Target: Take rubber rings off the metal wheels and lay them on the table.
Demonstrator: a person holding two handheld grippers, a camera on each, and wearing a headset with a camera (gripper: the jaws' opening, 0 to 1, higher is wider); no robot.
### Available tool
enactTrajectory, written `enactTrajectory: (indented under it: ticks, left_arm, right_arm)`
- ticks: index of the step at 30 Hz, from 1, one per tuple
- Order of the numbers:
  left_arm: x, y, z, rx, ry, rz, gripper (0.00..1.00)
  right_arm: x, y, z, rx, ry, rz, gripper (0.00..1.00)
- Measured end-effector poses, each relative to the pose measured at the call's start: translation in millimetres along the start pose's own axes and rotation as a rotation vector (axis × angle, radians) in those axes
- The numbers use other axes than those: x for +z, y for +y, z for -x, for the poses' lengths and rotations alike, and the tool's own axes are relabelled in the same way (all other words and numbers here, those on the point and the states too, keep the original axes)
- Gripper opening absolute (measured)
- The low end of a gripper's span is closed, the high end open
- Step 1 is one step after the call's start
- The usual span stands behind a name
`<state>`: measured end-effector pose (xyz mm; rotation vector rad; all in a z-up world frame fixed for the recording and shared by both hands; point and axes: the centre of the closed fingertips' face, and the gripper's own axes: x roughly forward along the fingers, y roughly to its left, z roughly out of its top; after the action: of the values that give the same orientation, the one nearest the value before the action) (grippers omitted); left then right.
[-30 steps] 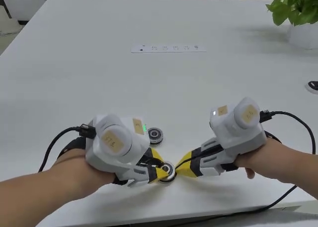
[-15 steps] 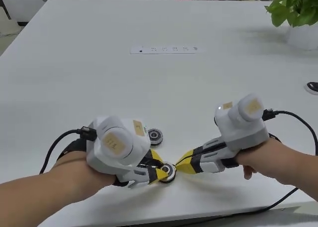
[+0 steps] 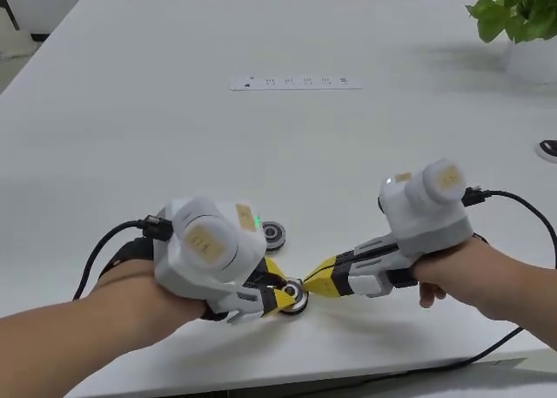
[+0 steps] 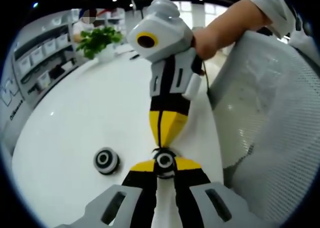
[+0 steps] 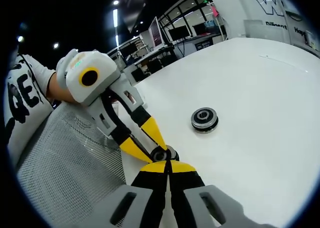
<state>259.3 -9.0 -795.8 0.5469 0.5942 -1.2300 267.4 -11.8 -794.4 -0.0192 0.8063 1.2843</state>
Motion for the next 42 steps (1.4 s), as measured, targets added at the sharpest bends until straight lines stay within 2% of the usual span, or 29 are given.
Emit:
enactTrajectory:
  ticks: [19,20,21,22,24,25,29,42]
  left_arm:
    - [-0.6,0.7,0.0,0.005,0.000,0.008,0.13]
    - [-0.5,0.5,-0.1,0.005,-0.001,0.008,0.13]
    - [-0.2,-0.1,-0.4,0.005,-0.002,0.009,0.13]
    - [0.0,-0.1,-0.5,0.007,-0.002,0.007,0.13]
    - [0.2,0.1,0.0,0.004,-0.005,0.005,0.13]
    - [0.3,0.2,0.1,0.003,-0.008,0.006,0.13]
    - [0.6,-0.3,0.8,-0.002,-0.011,-0.001,0.13]
    - [3.3,-2.0,6.2,-0.030,-0.025,0.003,0.16]
  right_arm:
    - [3.5,10.3,-6.1,0.035,-0.001,0.003,0.00]
    - [4.4,12.8,-6.4,0.048,-0.005,0.002,0.00]
    - [10.3,20.7,-7.2,0.091,-0.036,-0.007,0.00]
    - [11.1,26.4,-7.1,0.110,-0.038,-0.034,0.00]
    - [7.7,23.4,-7.4,0.073,0.003,0.068,0.00]
    - [7.7,24.4,-7.7,0.077,-0.007,0.039,0.00]
    - [0.5,17.7,-6.6,0.058,0.014,0.059,0.00]
    - [7.2,11.4,-1.9,0.043,-0.019,0.027,0.00]
